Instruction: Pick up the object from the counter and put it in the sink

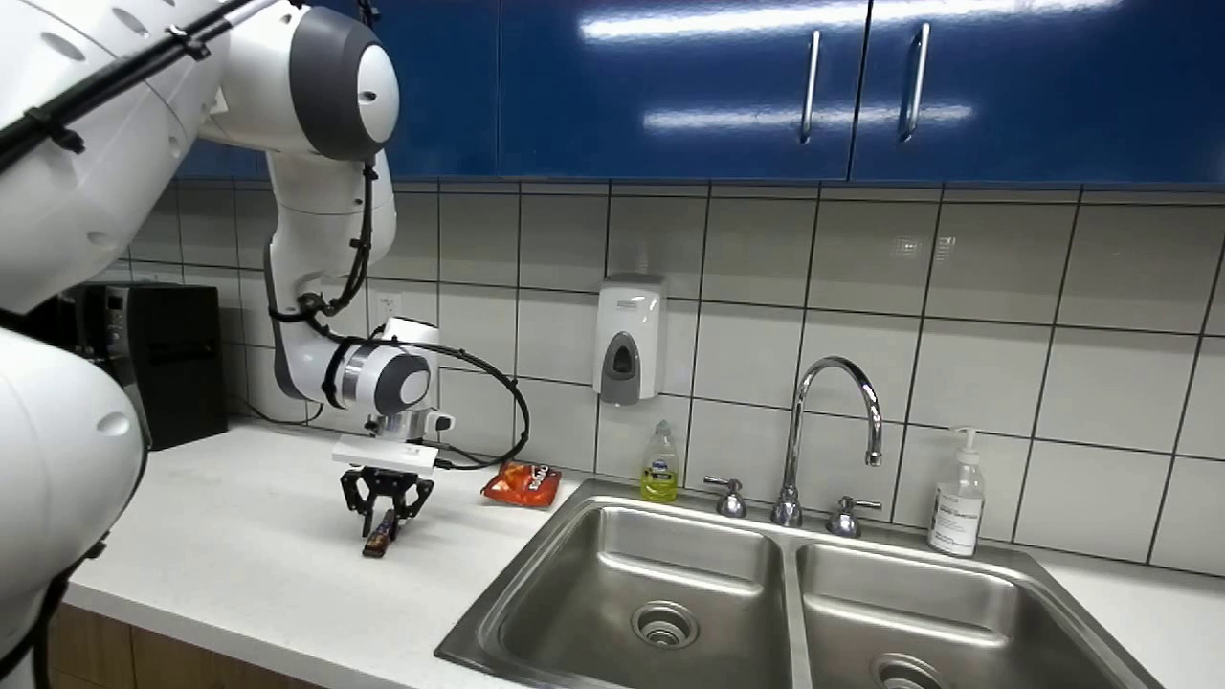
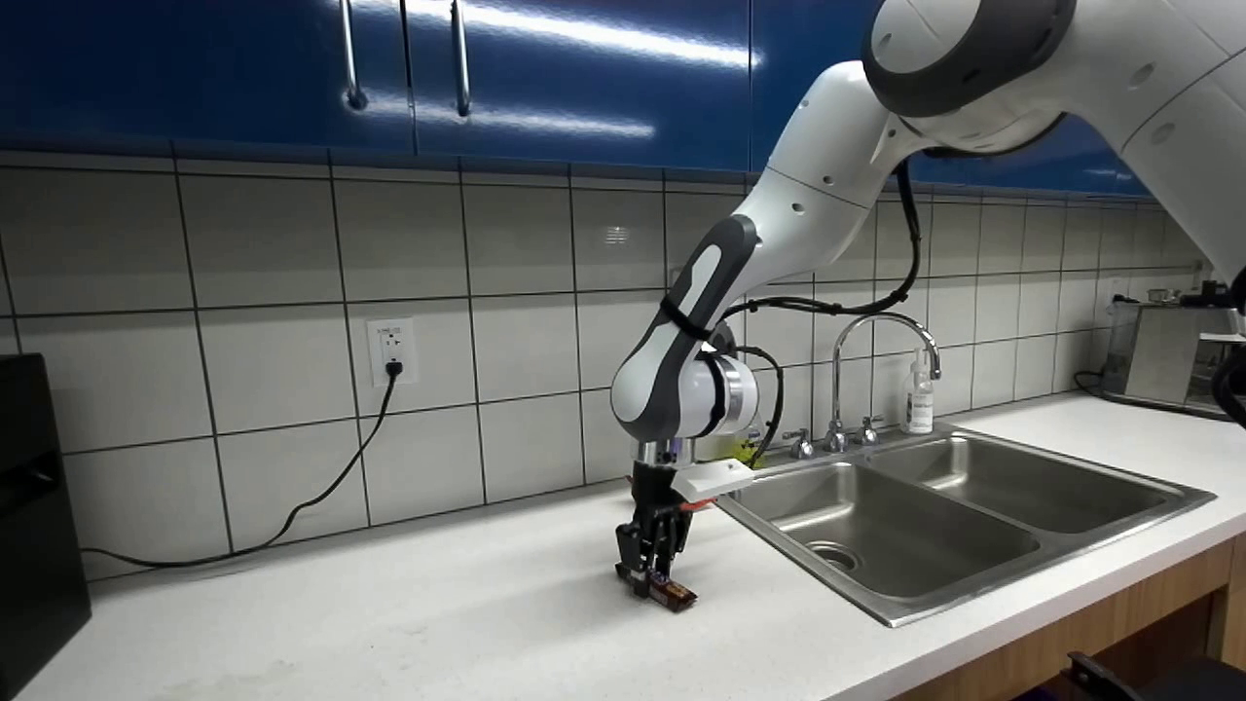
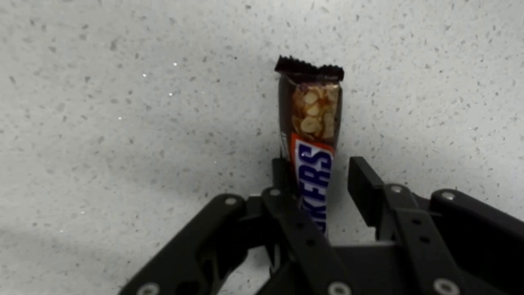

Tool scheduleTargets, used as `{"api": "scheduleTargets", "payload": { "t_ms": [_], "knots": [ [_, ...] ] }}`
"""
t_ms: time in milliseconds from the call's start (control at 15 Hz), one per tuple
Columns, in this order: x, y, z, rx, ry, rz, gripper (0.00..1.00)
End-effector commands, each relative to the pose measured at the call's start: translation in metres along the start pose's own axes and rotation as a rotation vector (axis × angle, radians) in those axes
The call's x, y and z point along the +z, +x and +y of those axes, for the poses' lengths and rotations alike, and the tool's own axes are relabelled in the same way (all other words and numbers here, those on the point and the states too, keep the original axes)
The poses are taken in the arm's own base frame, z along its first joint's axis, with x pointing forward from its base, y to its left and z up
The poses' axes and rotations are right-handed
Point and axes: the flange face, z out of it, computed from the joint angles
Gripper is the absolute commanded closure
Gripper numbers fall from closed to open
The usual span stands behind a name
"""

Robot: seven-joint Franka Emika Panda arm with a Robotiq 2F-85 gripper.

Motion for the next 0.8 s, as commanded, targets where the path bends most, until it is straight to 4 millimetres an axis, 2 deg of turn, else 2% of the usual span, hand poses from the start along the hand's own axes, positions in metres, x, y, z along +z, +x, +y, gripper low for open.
{"api": "scheduleTargets", "payload": {
  "t_ms": [0,133,267,467,733],
  "knots": [
    [-0.002,0.005,0.001,0.012,0.002,-0.026,0.89],
    [-0.003,0.005,0.001,0.012,0.003,-0.028,1.00],
    [-0.003,0.006,0.001,0.014,0.005,-0.030,0.96],
    [-0.003,0.006,0.002,0.021,0.007,-0.034,0.96],
    [-0.015,0.008,-0.004,0.023,0.009,-0.012,0.96]
  ]
}}
